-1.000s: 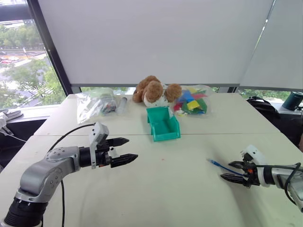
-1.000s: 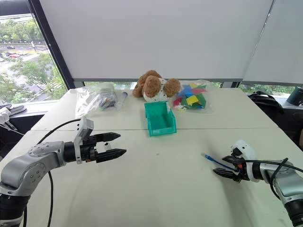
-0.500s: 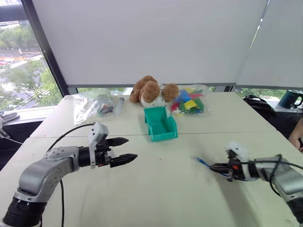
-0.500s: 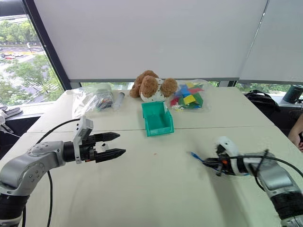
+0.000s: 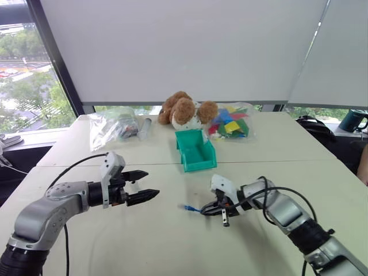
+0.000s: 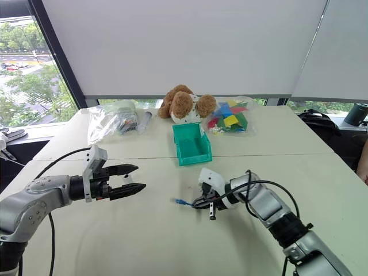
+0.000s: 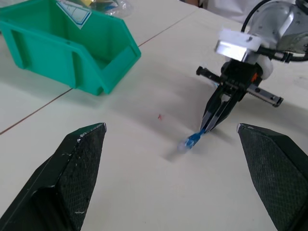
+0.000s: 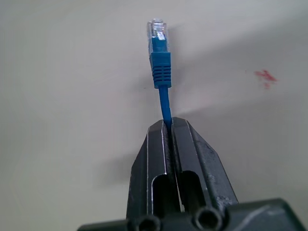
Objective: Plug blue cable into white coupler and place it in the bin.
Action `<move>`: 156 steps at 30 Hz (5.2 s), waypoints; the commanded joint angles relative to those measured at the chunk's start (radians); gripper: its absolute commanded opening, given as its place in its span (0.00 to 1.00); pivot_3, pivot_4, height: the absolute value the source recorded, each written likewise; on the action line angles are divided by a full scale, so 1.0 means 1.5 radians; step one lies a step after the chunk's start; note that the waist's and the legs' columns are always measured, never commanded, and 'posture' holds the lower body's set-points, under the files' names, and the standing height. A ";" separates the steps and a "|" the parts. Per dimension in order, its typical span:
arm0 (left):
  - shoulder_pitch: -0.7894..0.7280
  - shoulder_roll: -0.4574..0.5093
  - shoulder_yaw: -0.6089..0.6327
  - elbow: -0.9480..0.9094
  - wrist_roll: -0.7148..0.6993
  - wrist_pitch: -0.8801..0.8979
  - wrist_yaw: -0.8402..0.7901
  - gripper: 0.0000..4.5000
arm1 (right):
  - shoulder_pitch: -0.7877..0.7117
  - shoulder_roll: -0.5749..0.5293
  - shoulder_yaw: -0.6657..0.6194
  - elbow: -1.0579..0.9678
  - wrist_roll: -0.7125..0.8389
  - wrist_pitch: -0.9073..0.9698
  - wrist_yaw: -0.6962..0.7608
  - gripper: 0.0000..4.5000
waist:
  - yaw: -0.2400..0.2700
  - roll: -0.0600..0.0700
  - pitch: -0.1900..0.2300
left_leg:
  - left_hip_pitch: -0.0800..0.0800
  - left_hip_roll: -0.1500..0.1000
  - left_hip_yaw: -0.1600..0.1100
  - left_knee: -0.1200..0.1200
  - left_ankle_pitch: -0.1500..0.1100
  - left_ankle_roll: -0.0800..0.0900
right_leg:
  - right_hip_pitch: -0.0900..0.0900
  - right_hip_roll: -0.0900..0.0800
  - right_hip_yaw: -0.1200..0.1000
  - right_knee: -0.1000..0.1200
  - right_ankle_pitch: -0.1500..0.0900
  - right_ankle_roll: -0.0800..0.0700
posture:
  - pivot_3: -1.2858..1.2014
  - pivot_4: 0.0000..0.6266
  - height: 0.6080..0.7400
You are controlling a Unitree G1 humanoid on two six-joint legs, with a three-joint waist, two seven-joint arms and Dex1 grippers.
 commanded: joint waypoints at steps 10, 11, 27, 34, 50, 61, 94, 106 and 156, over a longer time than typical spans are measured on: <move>-0.073 -0.018 -0.184 0.119 0.159 -0.173 -0.159 1.00 | 0.021 -0.086 -0.064 -0.154 0.010 0.017 0.058 0.98 | 0.008 0.000 0.000 | 0.000 0.000 0.000 0.000 0.000 0.000 | 0.000 0.000 0.000 0.000 -0.001 -0.001 | 0.52 0.24 1.00; -0.094 -0.033 -0.207 0.154 0.174 -0.190 -0.178 1.00 | 0.035 -0.100 -0.076 -0.181 0.014 0.028 0.055 0.98 | 0.010 0.000 0.000 | 0.000 0.000 0.000 0.000 0.000 0.000 | 0.000 0.000 0.000 0.000 -0.001 -0.001 | 0.52 0.24 1.00; -0.340 -0.253 -0.336 0.714 0.402 -0.548 -0.299 1.00 | 0.191 -0.151 -0.178 -0.407 0.056 0.190 -0.061 0.98 | 0.017 0.000 0.000 | -0.005 0.000 0.000 0.002 0.000 0.000 | -0.003 0.001 -0.001 0.000 0.000 0.001 | 0.52 0.24 1.00; -0.335 -0.266 -0.329 0.754 0.423 -0.607 -0.325 0.46 | 0.196 -0.162 -0.179 -0.422 0.065 0.200 -0.080 1.00 | 0.016 -0.001 0.000 | -0.006 0.000 -0.001 0.003 0.000 0.001 | -0.003 0.001 -0.001 0.000 0.000 0.001 | 0.52 0.24 1.00; -0.222 -0.248 -0.188 0.427 0.330 -0.509 -0.204 0.01 | 0.270 0.076 -0.450 -0.513 0.401 0.582 -0.265 1.00 | 0.016 0.000 0.000 | -0.007 0.000 -0.003 0.003 -0.001 0.001 | -0.004 0.000 -0.001 0.000 0.001 0.001 | 0.52 0.24 1.00; -0.164 -0.241 -0.183 0.308 0.322 -0.463 -0.138 0.01 | 0.110 0.408 -0.607 -0.336 0.423 0.756 -0.498 1.00 | 0.015 0.001 -0.001 | -0.008 0.000 -0.002 0.002 -0.001 0.001 | -0.007 0.000 -0.001 0.002 0.001 0.001 | 0.52 0.24 1.00; -0.148 -0.233 -0.204 0.279 0.341 -0.471 -0.098 0.00 | 0.046 0.506 -0.618 -0.279 0.465 0.743 -0.597 0.01 | -0.001 0.001 -0.001 | -0.009 0.000 -0.001 0.001 -0.001 0.001 | -0.009 0.001 -0.001 0.002 0.002 0.004 | 0.52 0.24 1.00; -0.100 -0.166 -0.130 0.193 0.279 -0.371 -0.068 0.98 | 0.000 0.469 -0.606 -0.296 0.482 0.736 -0.606 0.00 | -0.006 0.002 0.000 | -0.010 0.000 -0.001 0.001 -0.001 0.001 | -0.010 0.001 0.000 0.002 0.002 0.004 | 0.52 0.24 1.00; -0.124 -0.244 -0.104 0.435 0.246 -0.361 -0.138 0.09 | -0.045 0.033 -0.222 -0.330 0.338 0.382 -0.309 0.00 | 0.003 0.001 0.000 | -0.011 -0.001 0.000 0.001 -0.001 0.001 | -0.011 -0.001 0.000 0.001 0.003 0.004 | 0.52 0.24 1.00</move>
